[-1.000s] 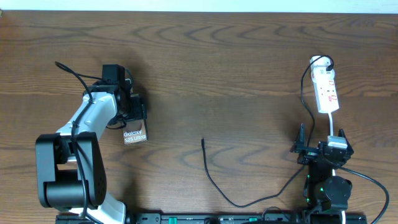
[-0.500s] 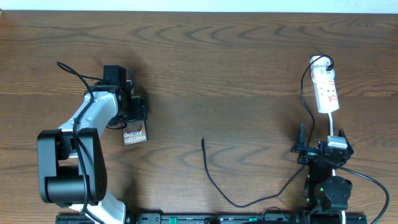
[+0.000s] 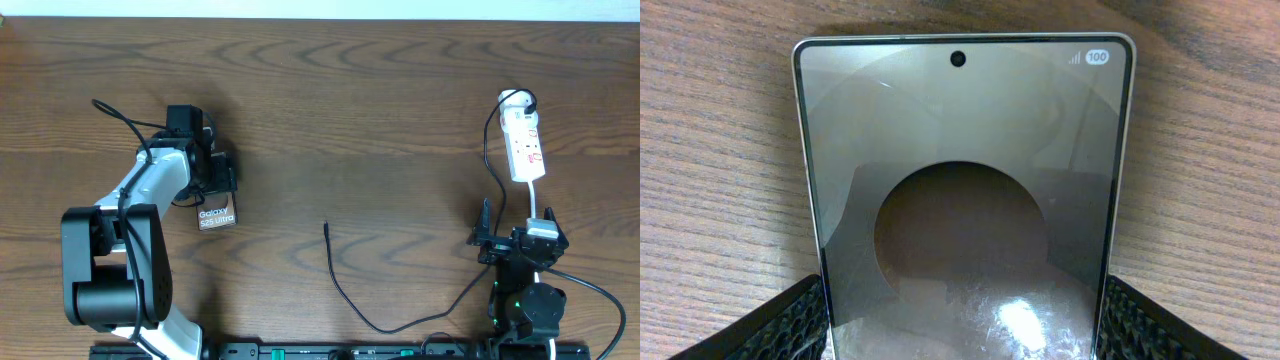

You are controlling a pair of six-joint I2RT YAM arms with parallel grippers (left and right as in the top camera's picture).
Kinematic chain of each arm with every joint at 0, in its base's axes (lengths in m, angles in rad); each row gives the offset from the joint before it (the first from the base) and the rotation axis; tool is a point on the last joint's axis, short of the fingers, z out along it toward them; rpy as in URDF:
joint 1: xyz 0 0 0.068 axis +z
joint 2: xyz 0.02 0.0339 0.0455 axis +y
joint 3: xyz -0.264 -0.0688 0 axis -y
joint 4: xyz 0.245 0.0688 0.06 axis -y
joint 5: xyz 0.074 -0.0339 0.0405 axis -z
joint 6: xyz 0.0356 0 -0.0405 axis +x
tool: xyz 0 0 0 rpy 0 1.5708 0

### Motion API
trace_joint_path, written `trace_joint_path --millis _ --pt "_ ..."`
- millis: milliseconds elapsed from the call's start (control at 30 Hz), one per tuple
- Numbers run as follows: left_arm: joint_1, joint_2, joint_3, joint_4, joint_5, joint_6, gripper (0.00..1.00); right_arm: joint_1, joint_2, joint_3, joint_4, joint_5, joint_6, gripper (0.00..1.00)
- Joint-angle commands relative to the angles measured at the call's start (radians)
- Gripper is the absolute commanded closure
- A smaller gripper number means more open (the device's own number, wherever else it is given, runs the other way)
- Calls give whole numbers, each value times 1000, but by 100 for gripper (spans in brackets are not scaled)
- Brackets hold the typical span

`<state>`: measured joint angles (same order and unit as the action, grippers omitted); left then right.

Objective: Plug charger to phone and switch on socket

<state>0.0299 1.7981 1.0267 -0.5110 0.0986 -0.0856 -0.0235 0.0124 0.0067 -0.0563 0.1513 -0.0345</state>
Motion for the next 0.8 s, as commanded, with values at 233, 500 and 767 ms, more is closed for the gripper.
trace_joint_path --millis 233,500,767 --pt "2 28 -24 8 6 -2 83 18 -4 -1 -4 7 -8 1" --pt "2 28 -24 5 6 -2 29 18 -4 -1 -4 7 -8 1" --pt "2 28 -24 5 5 -2 5 18 -4 -1 -4 7 -8 1"
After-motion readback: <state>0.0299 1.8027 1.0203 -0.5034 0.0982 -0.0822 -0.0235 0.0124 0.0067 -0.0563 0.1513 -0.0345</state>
